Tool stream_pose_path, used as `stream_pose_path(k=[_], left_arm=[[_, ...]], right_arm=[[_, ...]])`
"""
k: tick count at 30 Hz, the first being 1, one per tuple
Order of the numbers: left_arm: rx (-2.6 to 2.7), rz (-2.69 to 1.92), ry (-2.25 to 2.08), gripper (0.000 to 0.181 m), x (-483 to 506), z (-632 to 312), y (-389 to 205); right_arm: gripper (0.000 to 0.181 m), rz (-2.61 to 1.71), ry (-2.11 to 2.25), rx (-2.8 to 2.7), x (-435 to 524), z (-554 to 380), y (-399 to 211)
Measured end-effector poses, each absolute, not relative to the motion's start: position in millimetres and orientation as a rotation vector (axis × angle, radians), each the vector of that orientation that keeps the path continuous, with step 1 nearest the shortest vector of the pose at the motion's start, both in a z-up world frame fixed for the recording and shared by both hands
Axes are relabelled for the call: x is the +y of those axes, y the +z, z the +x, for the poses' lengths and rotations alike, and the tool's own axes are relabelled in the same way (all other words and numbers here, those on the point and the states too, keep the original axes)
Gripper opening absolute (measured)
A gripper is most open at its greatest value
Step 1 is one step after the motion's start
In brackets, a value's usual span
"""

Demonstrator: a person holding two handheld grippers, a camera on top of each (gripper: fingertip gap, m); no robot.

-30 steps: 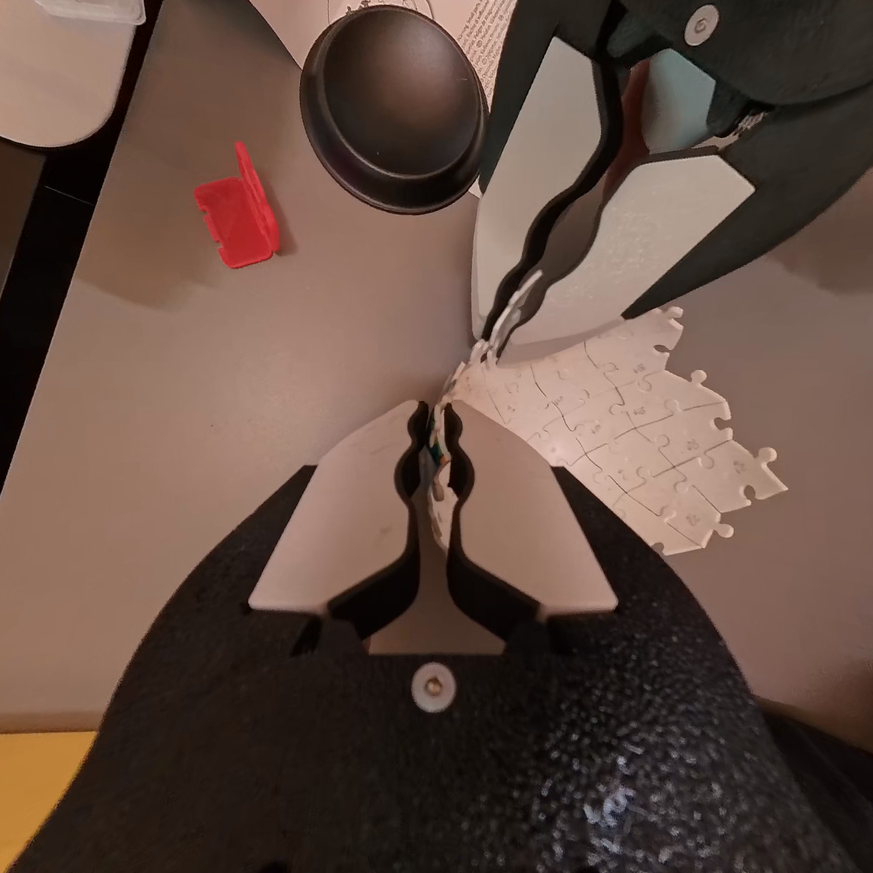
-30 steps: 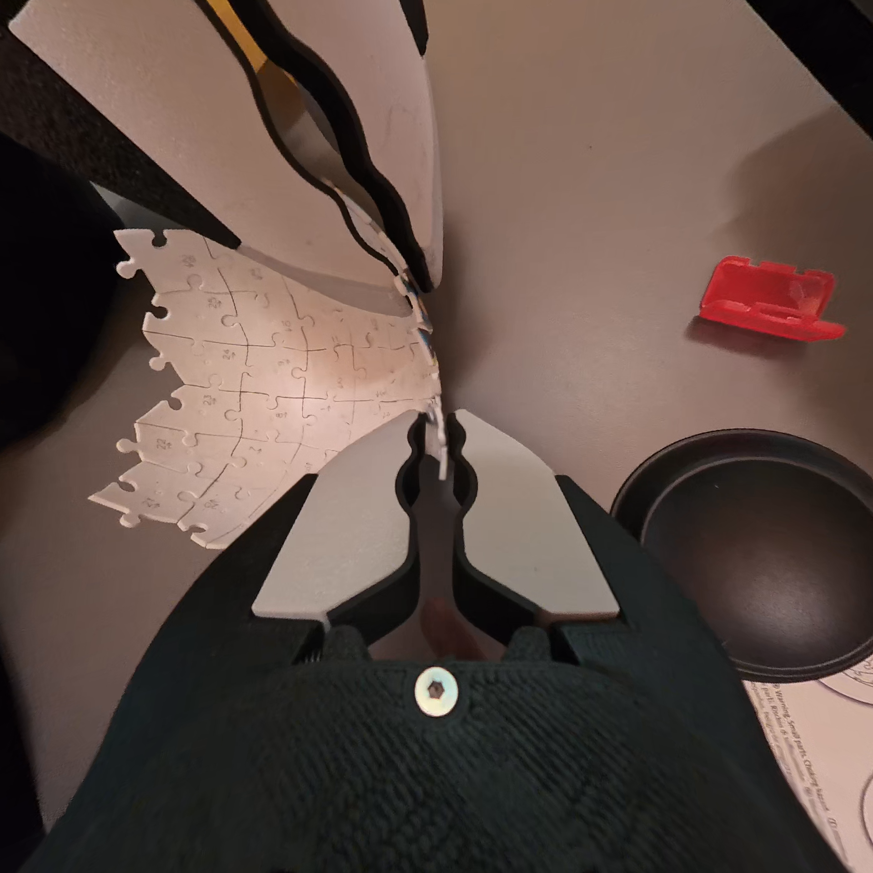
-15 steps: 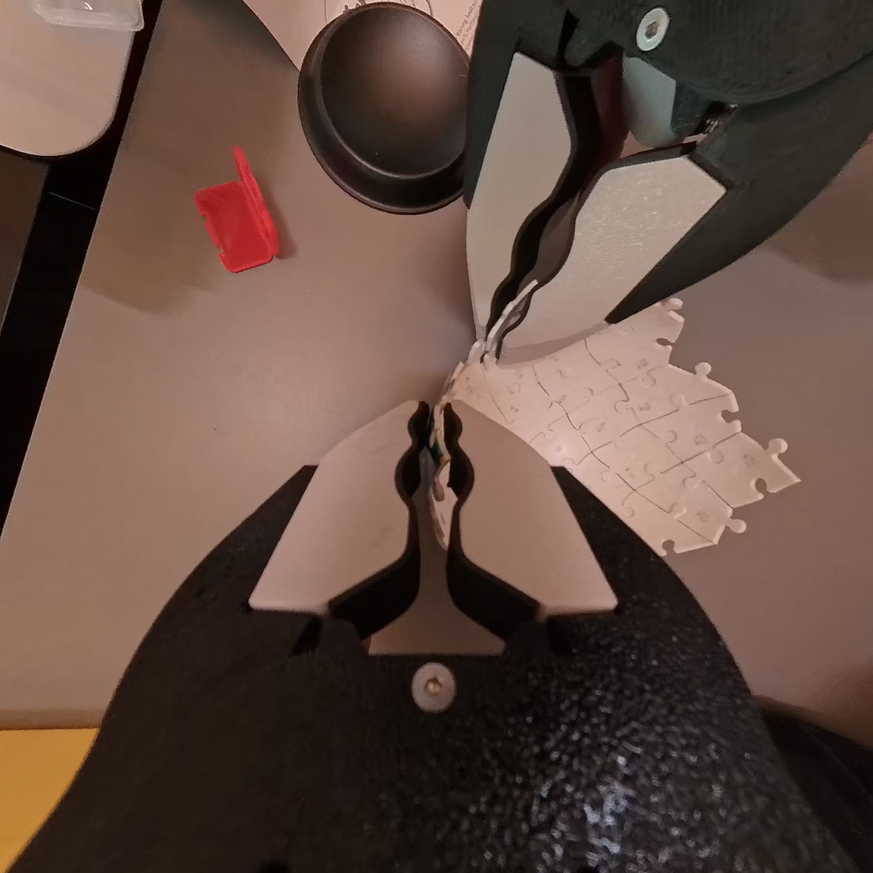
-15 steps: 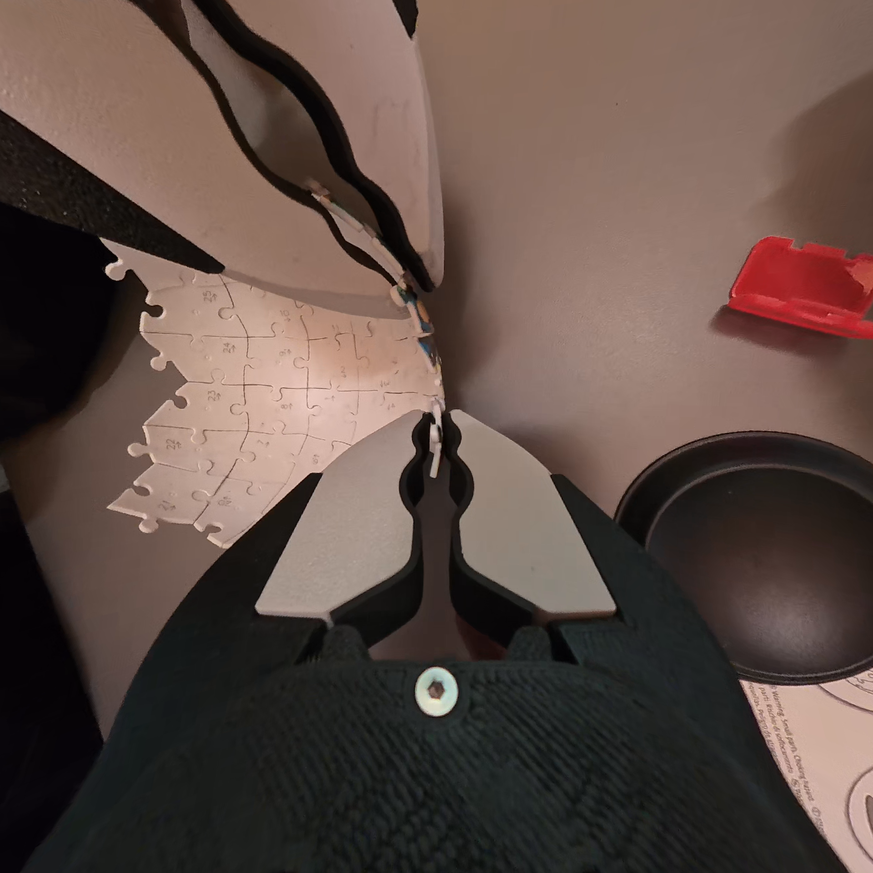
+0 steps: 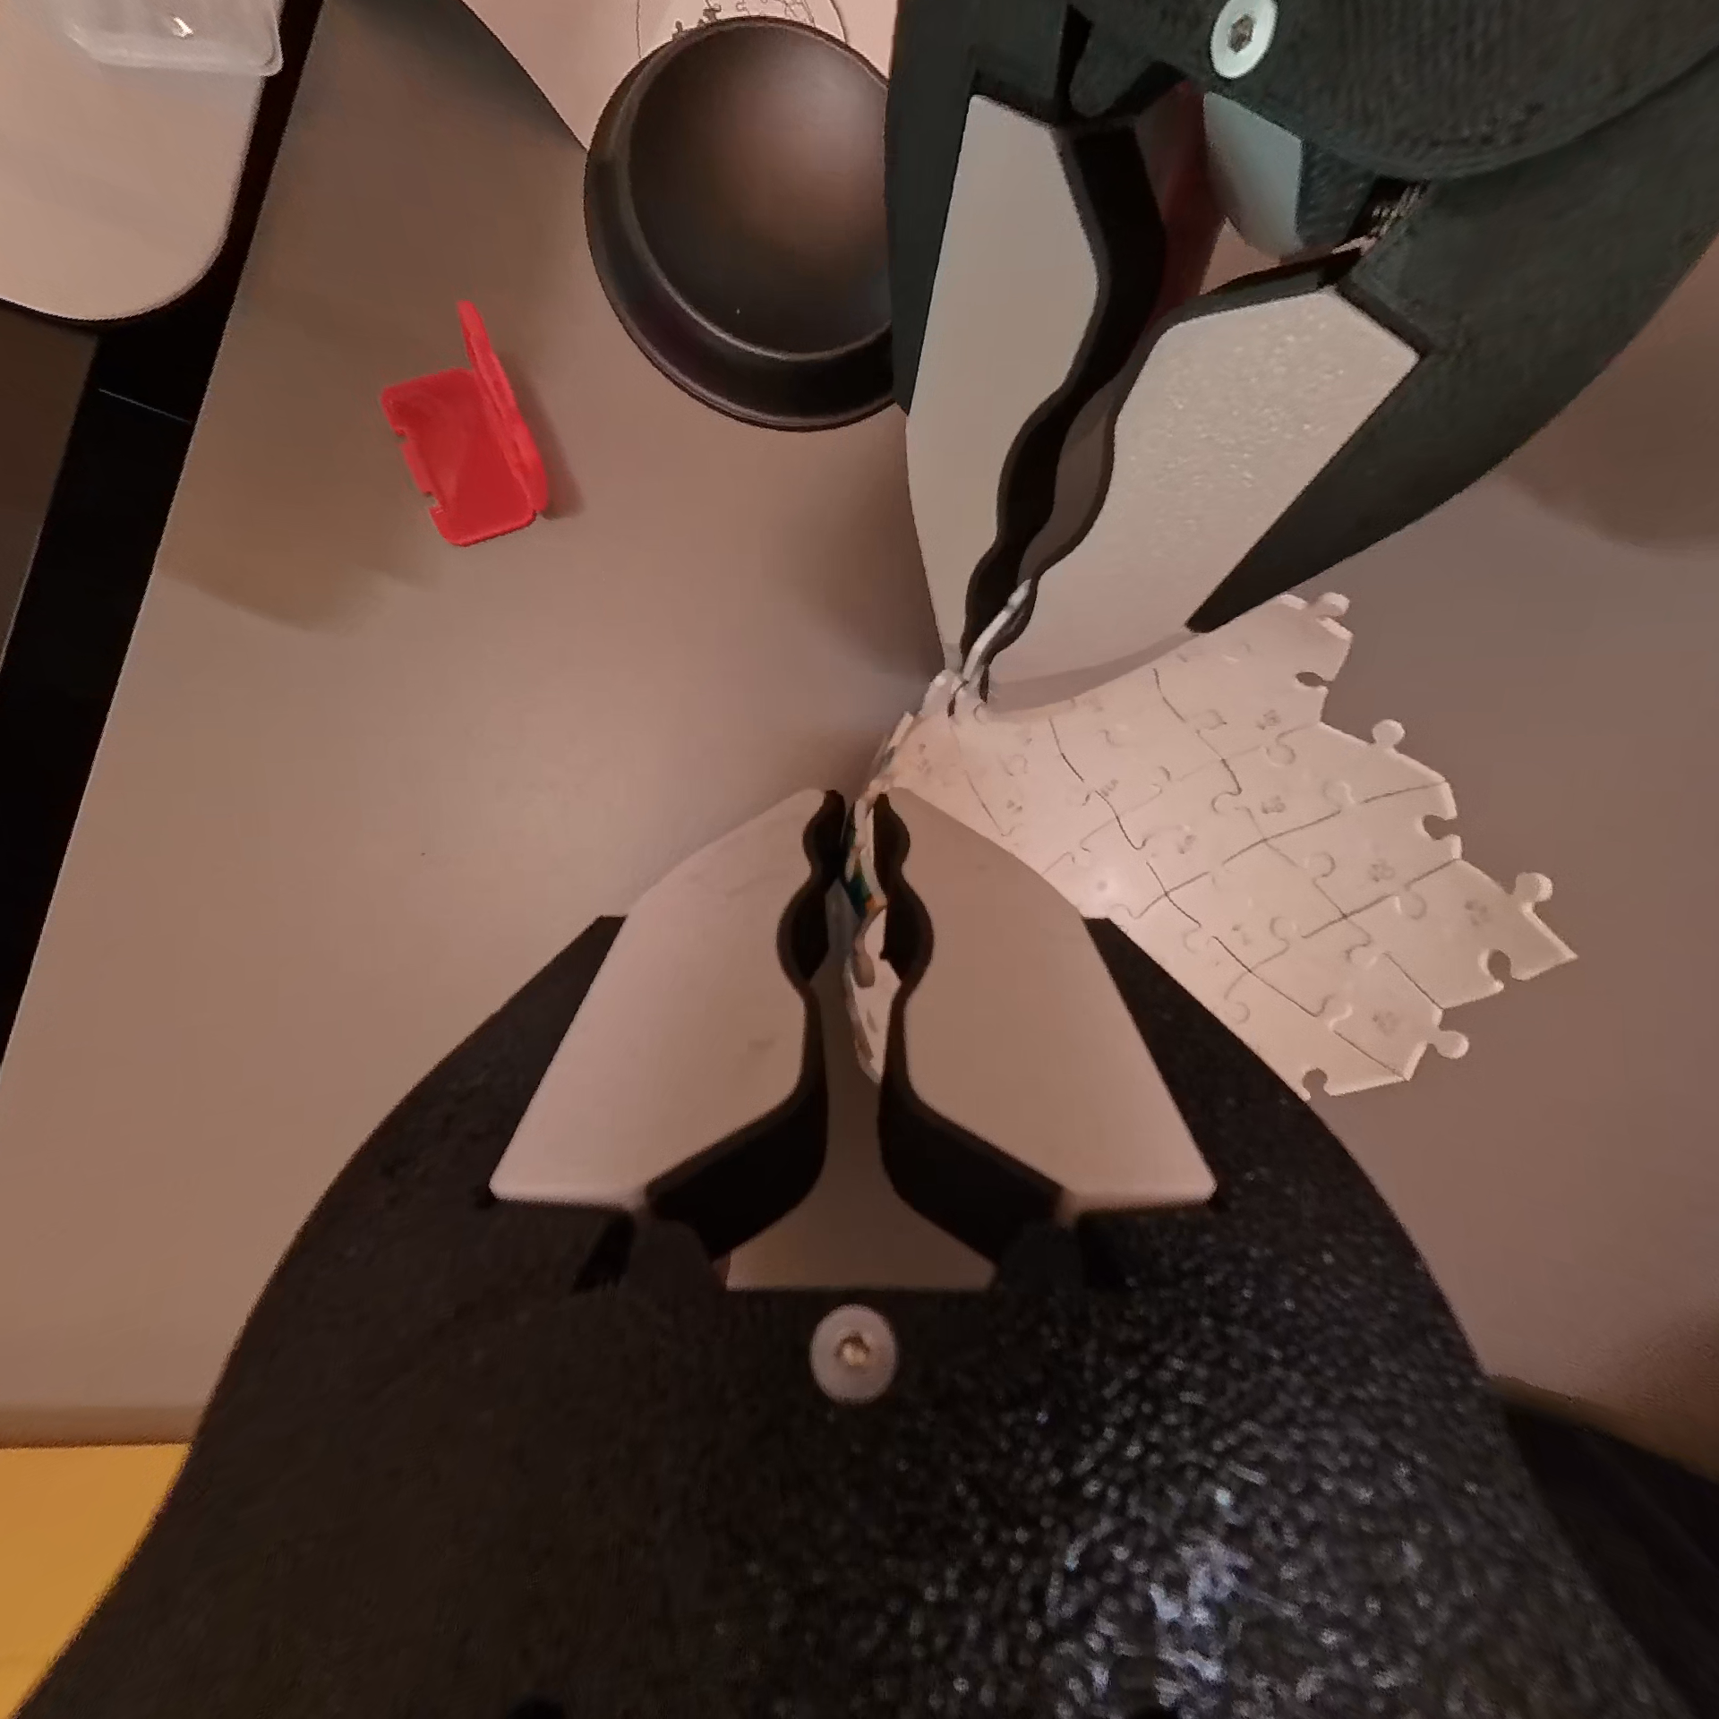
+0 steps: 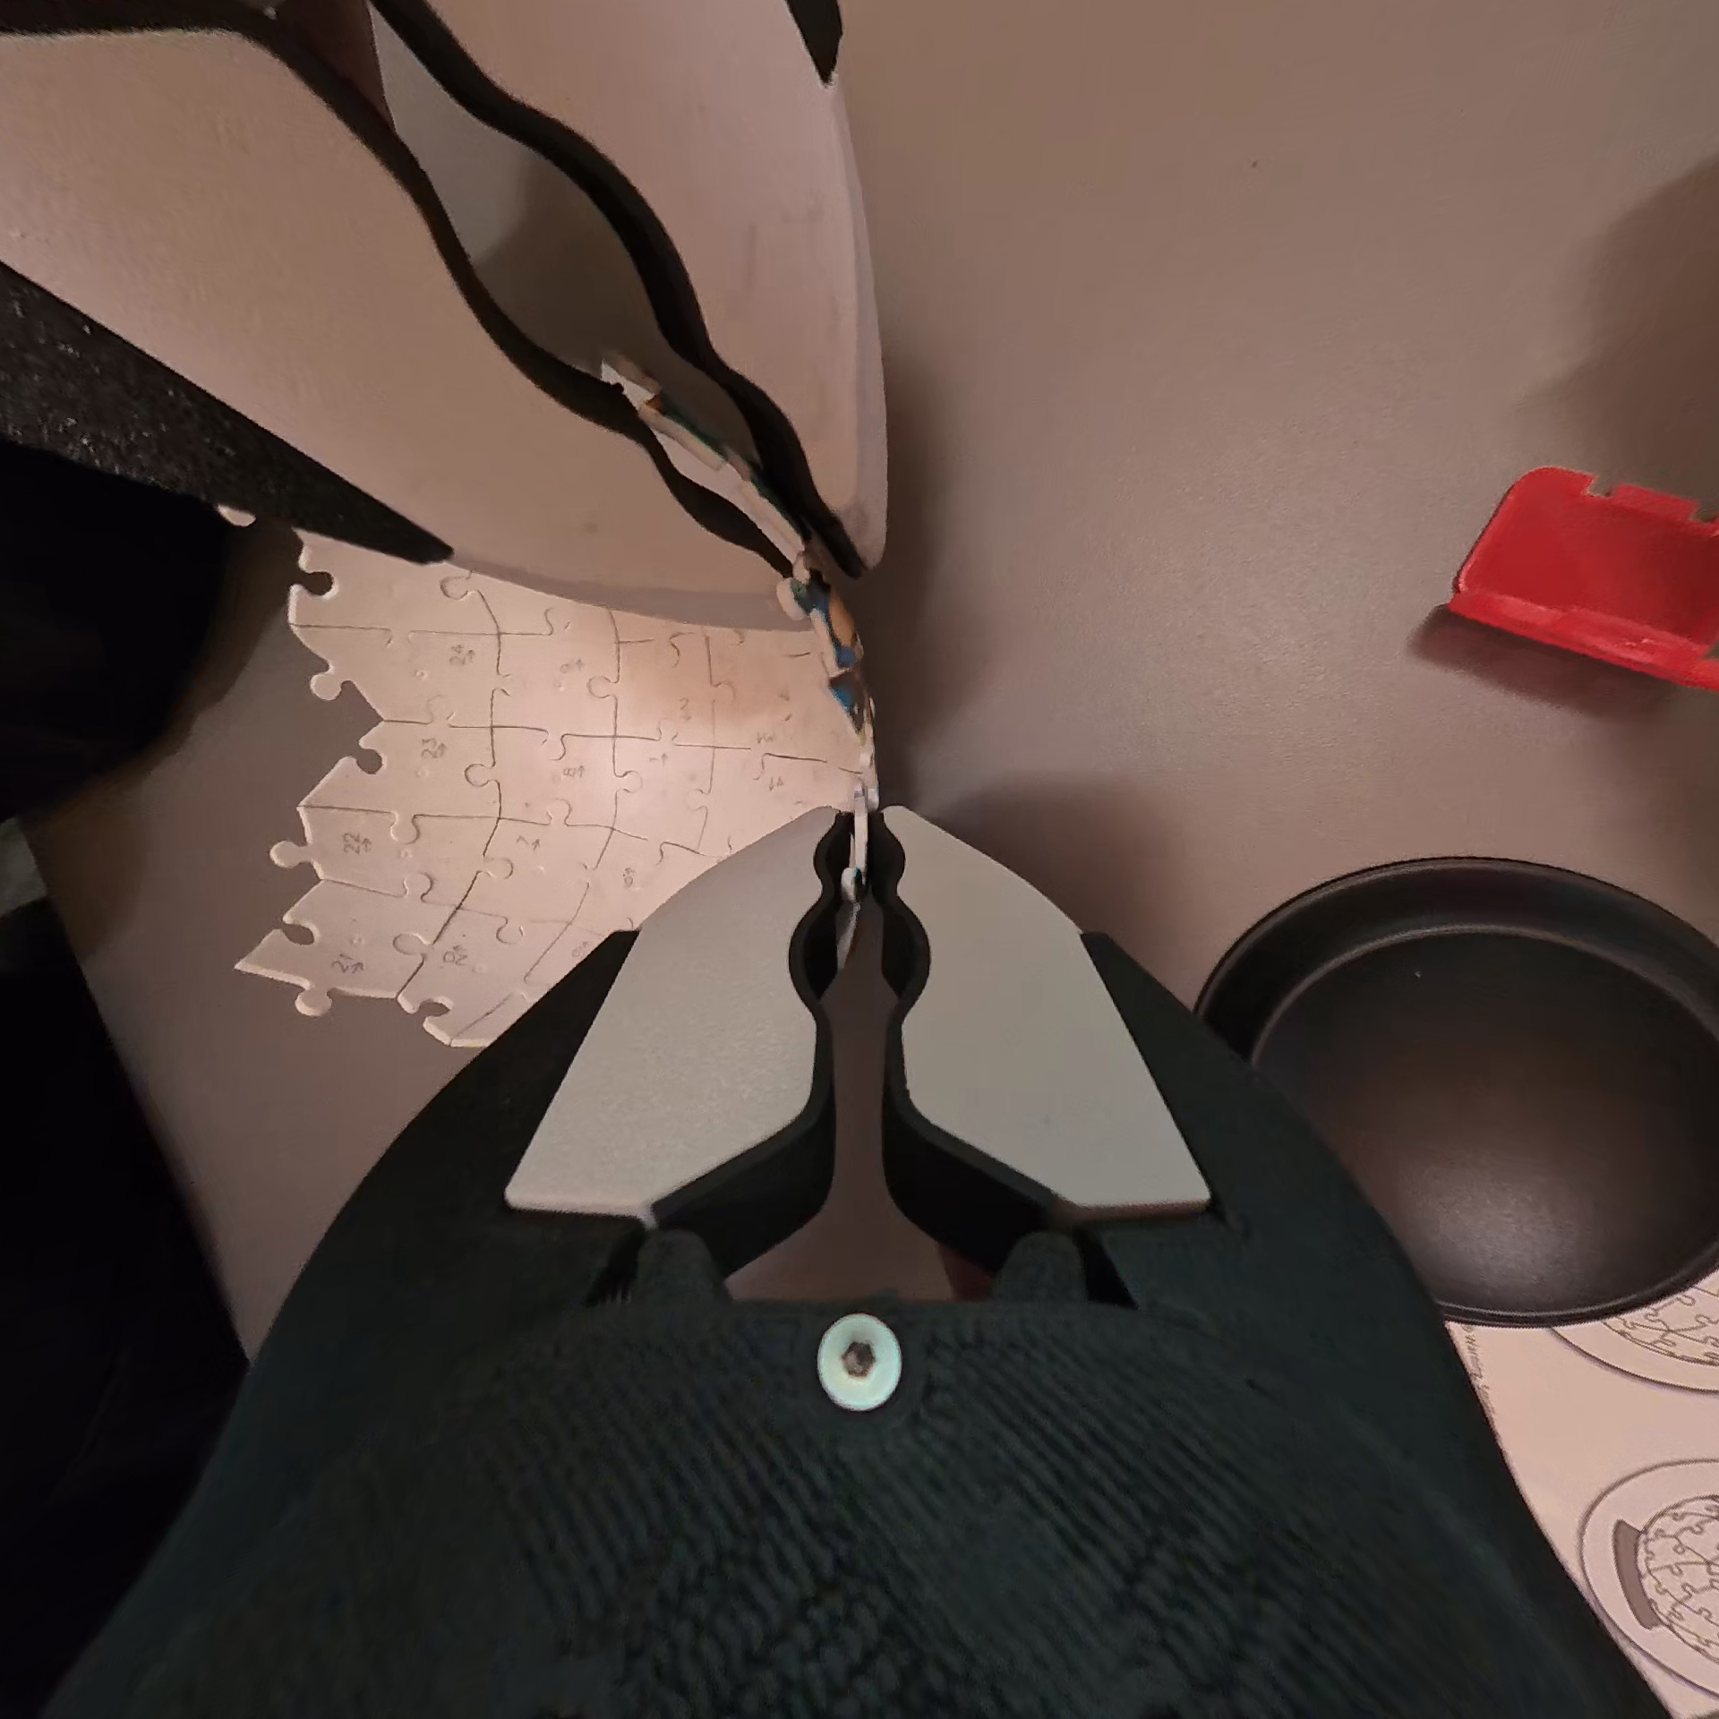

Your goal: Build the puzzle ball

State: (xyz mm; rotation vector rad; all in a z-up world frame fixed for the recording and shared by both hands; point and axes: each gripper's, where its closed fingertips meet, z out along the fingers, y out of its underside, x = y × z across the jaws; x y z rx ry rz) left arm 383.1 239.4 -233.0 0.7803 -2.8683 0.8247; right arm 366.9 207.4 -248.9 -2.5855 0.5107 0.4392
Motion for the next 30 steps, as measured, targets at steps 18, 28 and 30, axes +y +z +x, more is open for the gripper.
stream_pose_path(k=[18, 28, 30], left_arm=[[-2.836, 0.827, 0.897, 0.017, 242, 388, -225], [-2.866, 0.814, 0.920, 0.018, 244, 388, -217], [-2.867, 0.803, 0.933, 0.019, 243, 387, -215]], right_arm=[[0.003, -2.598, 0.256, 0.408, 175, 371, -219], [0.004, -2.571, 0.033, 0.377, 170, 384, -201], [0.003, -2.570, 0.033, 0.379, 169, 383, -202]])
